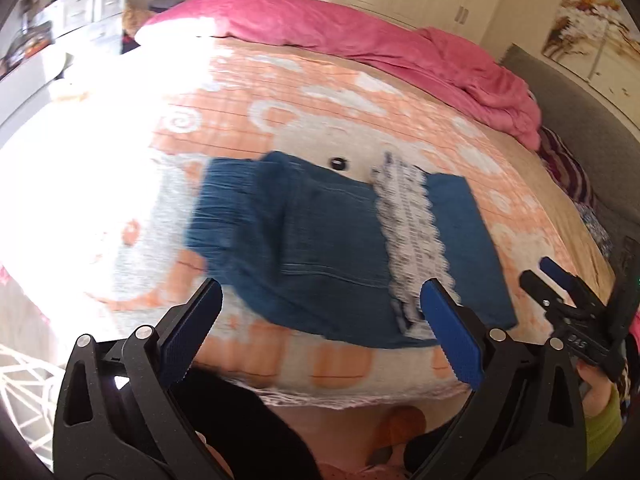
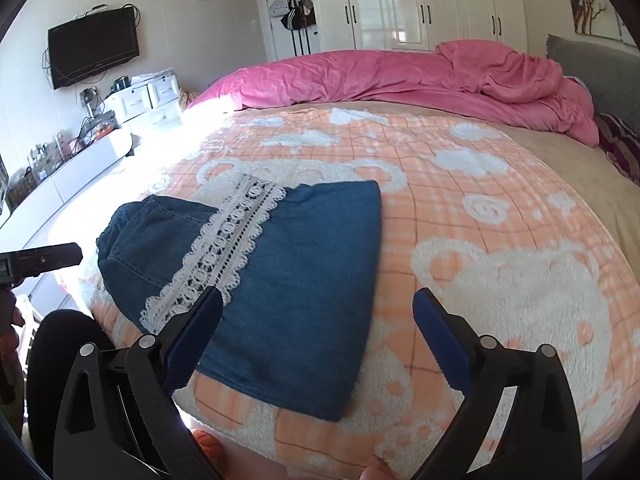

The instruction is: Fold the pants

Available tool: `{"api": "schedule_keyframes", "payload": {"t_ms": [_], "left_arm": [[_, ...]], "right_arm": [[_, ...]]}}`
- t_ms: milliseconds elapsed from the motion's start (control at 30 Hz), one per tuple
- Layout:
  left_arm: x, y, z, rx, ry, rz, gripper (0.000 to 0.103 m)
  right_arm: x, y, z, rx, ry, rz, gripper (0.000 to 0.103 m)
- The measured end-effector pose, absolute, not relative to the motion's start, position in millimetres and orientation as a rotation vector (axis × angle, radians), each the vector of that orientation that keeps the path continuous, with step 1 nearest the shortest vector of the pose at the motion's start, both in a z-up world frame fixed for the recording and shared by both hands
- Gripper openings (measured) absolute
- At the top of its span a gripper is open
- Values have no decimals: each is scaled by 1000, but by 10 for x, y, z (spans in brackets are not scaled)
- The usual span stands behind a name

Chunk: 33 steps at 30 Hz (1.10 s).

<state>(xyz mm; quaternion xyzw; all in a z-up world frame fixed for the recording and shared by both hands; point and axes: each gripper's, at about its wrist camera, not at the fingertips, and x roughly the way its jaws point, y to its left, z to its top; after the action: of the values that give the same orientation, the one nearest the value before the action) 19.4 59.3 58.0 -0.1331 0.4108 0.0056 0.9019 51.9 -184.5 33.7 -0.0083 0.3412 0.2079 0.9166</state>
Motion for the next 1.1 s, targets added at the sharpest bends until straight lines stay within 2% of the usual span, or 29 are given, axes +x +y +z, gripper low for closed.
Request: {"api": "schedule_keyframes", "payload": {"t_ms": [333, 567, 1033, 1067, 1100], "left_arm": [[152, 1371, 322, -474, 871, 105, 93], [153, 1439, 161, -567, 879, 75, 93], [271, 1374, -75, -720, 882, 1, 93], [295, 1367, -82, -732, 882, -9, 91], [314, 1363, -105, -758, 878, -27, 83]], "right_arm": [[922, -1373, 622, -49, 719, 462, 96], [1304, -844, 797, -79, 752, 545, 97], [1857, 578, 501, -131, 1095, 910, 97], [1872, 650, 473, -147, 1113, 928, 97], [1877, 707, 449, -170, 1121, 935, 97]]}}
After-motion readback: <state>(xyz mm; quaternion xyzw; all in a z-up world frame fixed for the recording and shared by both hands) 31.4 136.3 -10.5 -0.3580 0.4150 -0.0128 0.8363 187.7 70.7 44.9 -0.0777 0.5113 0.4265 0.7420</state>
